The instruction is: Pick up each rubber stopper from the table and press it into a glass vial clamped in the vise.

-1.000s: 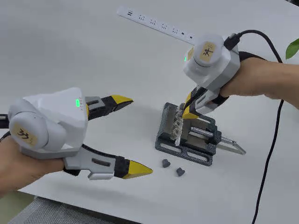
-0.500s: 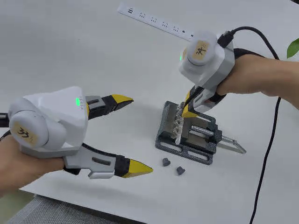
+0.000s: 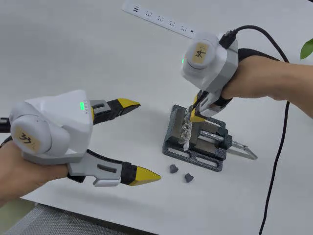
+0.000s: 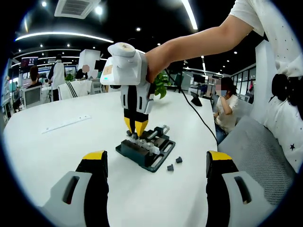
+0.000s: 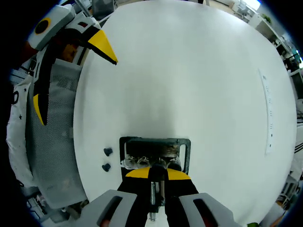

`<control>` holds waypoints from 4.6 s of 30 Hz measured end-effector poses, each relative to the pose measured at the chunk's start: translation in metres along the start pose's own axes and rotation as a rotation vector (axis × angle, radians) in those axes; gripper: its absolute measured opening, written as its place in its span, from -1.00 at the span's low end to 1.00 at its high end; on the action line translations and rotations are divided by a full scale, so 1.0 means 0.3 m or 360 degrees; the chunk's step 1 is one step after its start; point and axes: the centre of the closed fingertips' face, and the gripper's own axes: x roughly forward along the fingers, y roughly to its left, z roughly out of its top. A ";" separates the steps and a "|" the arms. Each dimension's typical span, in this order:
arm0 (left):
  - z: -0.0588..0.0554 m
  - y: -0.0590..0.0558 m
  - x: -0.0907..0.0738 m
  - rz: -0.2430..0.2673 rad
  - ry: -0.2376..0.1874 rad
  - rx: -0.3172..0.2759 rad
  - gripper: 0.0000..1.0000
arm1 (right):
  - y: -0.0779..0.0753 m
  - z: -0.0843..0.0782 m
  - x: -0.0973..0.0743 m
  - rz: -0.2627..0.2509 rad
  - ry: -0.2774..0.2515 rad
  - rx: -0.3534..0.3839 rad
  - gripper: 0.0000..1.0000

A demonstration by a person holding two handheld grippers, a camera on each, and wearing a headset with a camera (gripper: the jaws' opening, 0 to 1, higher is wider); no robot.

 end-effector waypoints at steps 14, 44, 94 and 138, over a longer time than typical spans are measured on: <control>-0.003 0.003 -0.002 0.0004 0.0002 -0.0007 0.70 | 0.011 0.004 -0.008 0.0046 0.0029 0.0162 -0.89; 0.005 -0.012 0.002 -0.0009 -0.0007 -0.0005 0.69 | 0.015 0.003 -0.007 0.0036 -0.0077 0.0187 -0.80; 0.000 -0.023 0.016 -0.0041 0.0005 -0.0015 0.67 | 0.011 0.001 -0.031 -0.0036 -0.0309 0.0239 -0.95; 0.005 -0.018 0.019 -0.0043 -0.0003 -0.0016 0.65 | 0.001 0.007 -0.016 -0.0075 -0.0315 0.0154 -0.94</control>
